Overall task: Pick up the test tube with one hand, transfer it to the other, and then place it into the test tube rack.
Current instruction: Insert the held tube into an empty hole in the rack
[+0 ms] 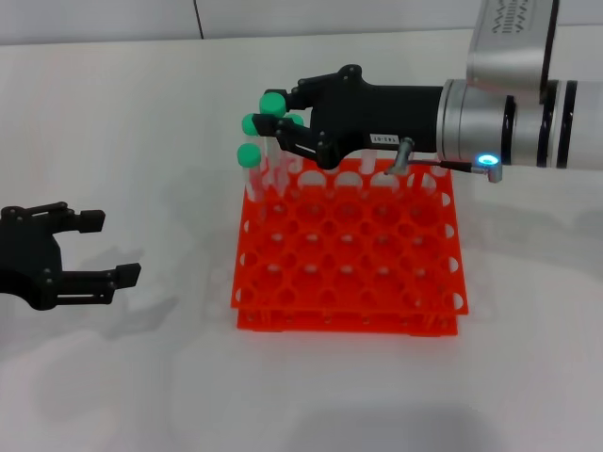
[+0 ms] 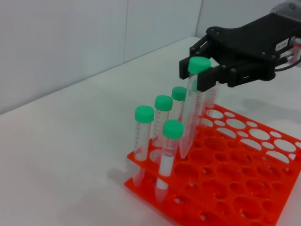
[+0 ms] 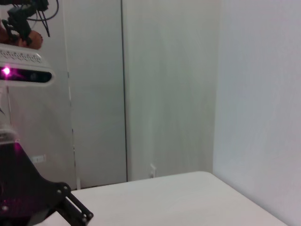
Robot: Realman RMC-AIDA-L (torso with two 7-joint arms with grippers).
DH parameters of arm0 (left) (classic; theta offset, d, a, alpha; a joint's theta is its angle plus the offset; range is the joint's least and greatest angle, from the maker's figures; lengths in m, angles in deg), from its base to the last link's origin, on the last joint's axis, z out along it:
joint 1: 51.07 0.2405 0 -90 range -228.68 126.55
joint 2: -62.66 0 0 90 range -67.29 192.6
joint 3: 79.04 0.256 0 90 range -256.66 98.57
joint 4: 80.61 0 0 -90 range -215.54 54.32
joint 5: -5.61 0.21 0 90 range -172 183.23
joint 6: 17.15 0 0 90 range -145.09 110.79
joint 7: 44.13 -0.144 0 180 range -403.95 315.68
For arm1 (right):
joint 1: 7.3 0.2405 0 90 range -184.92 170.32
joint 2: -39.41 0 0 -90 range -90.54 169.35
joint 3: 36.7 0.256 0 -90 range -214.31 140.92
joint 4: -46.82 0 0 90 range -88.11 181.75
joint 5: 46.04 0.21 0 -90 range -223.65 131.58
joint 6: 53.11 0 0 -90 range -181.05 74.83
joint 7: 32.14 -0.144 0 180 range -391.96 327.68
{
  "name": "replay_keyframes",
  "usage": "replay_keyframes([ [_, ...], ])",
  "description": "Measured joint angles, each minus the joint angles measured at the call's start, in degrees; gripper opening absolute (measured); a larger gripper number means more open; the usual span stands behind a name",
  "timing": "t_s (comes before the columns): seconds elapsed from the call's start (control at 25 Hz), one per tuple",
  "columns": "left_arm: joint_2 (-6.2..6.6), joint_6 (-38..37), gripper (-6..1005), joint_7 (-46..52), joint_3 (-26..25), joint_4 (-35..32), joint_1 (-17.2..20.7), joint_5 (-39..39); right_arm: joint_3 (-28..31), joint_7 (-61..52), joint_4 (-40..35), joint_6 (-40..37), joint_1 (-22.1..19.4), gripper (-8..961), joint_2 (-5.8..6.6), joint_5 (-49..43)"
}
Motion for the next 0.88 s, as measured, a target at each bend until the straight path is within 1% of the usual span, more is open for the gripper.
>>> replay_keyframes([
  [0.64, -0.09, 0.2, 874, -0.1, 0.2, 0.4, -0.5, 0.0, 0.4, 0.9, 1.3, 0.5, -0.4, 256, 0.03, 0.1],
  [0.88, -0.09, 0.3, 874, -0.1, 0.2, 0.5, -0.6, 0.0, 0.2, 2.3, 3.0, 0.5, 0.0, 256, 0.0, 1.9],
])
